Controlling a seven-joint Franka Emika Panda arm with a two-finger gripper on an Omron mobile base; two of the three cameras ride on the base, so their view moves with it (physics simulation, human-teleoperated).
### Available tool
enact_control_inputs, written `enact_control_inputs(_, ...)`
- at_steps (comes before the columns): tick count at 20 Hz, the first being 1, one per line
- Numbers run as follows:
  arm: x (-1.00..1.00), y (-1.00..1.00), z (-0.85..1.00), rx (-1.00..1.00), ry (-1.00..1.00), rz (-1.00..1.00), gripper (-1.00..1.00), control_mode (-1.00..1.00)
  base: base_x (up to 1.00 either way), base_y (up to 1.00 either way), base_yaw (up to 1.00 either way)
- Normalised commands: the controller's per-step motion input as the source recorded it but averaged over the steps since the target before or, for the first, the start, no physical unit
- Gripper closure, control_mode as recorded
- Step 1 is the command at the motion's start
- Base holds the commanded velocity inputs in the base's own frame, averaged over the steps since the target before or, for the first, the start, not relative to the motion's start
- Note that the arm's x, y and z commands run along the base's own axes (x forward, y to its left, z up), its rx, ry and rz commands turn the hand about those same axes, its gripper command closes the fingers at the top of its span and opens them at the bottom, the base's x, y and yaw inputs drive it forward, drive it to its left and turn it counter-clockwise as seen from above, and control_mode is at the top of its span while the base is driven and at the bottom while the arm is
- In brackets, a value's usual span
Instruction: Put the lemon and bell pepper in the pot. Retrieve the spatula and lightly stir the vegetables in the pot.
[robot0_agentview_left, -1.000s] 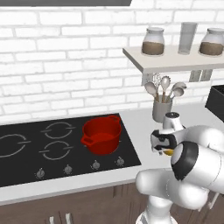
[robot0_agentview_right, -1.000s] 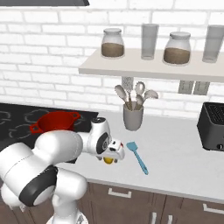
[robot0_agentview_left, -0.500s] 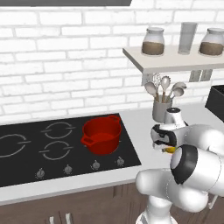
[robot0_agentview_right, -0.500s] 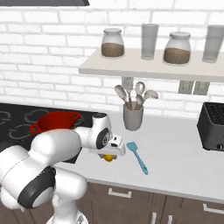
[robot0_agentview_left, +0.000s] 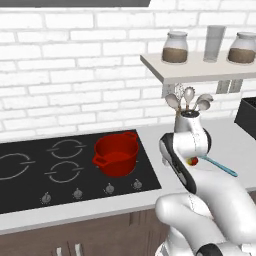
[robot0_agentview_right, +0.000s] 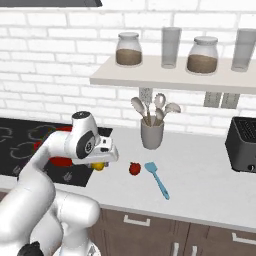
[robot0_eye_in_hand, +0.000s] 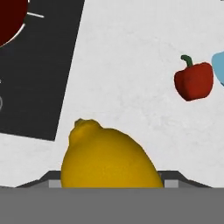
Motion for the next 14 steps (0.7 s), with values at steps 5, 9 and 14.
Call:
enact_control_inputs(5, 0.23, 1.00, 1.00, 0.00, -0.01, 0.26, 1.00, -1.00, 0.00, 0.00, 0.00)
enact_control_inputs(9, 0.48, 1.00, 0.67, 0.02, 0.00, 0.27, 1.00, -1.00, 0.00, 0.00, 0.00)
enact_control_inputs(14, 0.83, 0.86, 0.21, 0.03, 0.00, 0.15, 1.00, -1.00, 0.00, 0.00, 0.00)
